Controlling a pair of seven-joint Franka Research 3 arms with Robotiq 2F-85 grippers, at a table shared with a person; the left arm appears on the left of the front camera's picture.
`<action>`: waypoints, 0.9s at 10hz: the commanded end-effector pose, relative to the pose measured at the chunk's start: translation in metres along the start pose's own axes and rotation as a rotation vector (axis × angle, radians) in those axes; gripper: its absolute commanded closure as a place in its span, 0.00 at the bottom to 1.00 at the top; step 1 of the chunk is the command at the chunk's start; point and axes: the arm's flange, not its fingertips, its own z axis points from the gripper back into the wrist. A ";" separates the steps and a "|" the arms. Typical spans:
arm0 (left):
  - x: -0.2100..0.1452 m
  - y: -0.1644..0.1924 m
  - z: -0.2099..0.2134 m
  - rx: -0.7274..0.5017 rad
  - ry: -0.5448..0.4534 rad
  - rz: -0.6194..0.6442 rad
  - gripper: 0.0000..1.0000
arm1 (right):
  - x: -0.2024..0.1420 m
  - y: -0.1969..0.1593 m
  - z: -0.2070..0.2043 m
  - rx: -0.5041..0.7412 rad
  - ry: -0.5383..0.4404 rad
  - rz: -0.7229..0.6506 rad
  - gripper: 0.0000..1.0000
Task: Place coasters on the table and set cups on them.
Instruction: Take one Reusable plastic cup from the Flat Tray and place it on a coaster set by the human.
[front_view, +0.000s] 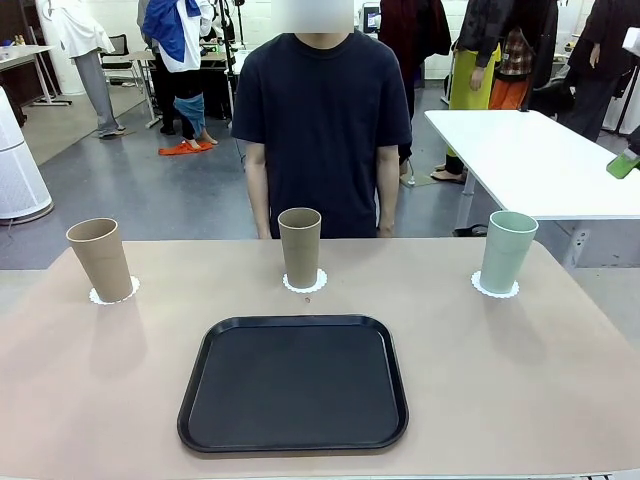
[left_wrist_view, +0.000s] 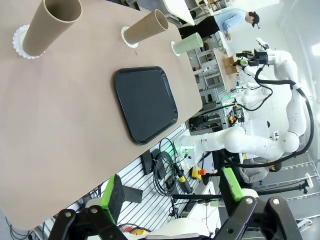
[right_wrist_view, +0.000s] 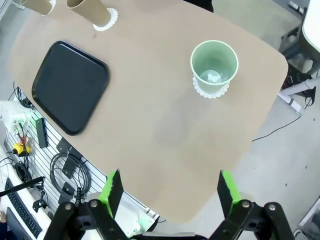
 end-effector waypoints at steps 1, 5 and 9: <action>-0.001 -0.001 0.000 0.001 -0.005 -0.002 0.00 | -0.015 0.019 0.015 -0.013 -0.042 0.025 0.00; -0.001 -0.001 0.000 0.001 -0.005 -0.002 0.00 | -0.015 0.019 0.015 -0.013 -0.042 0.025 0.00; -0.001 -0.001 0.000 0.001 -0.005 -0.002 0.00 | -0.015 0.019 0.015 -0.013 -0.042 0.025 0.00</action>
